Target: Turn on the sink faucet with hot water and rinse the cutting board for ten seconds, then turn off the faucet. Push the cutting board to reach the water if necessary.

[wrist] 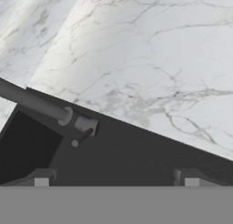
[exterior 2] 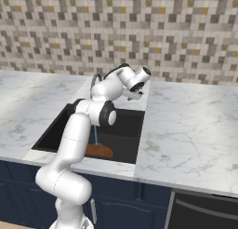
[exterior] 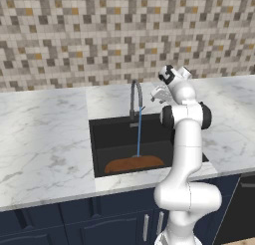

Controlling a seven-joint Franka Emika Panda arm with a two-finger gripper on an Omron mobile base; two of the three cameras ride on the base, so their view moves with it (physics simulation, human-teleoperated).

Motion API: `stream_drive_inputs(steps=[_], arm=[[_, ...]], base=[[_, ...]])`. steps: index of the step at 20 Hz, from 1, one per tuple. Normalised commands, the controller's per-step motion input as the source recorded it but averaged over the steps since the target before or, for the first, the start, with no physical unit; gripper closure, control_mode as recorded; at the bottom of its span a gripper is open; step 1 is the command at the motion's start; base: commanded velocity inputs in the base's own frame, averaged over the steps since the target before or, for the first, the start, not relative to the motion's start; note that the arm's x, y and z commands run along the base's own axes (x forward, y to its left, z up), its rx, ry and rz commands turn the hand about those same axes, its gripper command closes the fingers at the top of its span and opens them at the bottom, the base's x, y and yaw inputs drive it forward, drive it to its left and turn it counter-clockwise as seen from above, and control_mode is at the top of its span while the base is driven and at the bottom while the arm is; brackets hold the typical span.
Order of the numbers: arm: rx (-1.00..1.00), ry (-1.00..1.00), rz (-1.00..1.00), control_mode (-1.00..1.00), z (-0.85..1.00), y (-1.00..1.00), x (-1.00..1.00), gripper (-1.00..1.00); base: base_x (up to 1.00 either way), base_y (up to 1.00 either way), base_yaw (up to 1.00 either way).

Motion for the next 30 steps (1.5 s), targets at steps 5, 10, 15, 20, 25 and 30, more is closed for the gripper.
stream_drive_inputs(steps=[5, 10, 15, 20, 25, 30], arm=[[0.0, 0.0, 0.0, -1.0, 0.0, 0.0, 0.0, -1.0], [0.0, 0.0, 0.0, -1.0, 0.0, 0.0, 0.0, -1.0], [0.0, 0.0, 0.0, -1.0, 0.0, 0.0, 0.0, -1.0], [0.0, 0.0, 0.0, -1.0, 0.0, 0.0, 0.0, -1.0], [0.0, 0.0, 0.0, -1.0, 0.0, 0.0, 0.0, -1.0], [0.0, 0.0, 0.0, -1.0, 0.0, 0.0, 0.0, -1.0]], base=[[0.0, 0.0, 0.0], [0.0, 0.0, 0.0], [0.0, 0.0, 0.0], [0.0, 0.0, 0.0], [0.0, 0.0, 0.0], [0.0, 0.0, 0.0]])
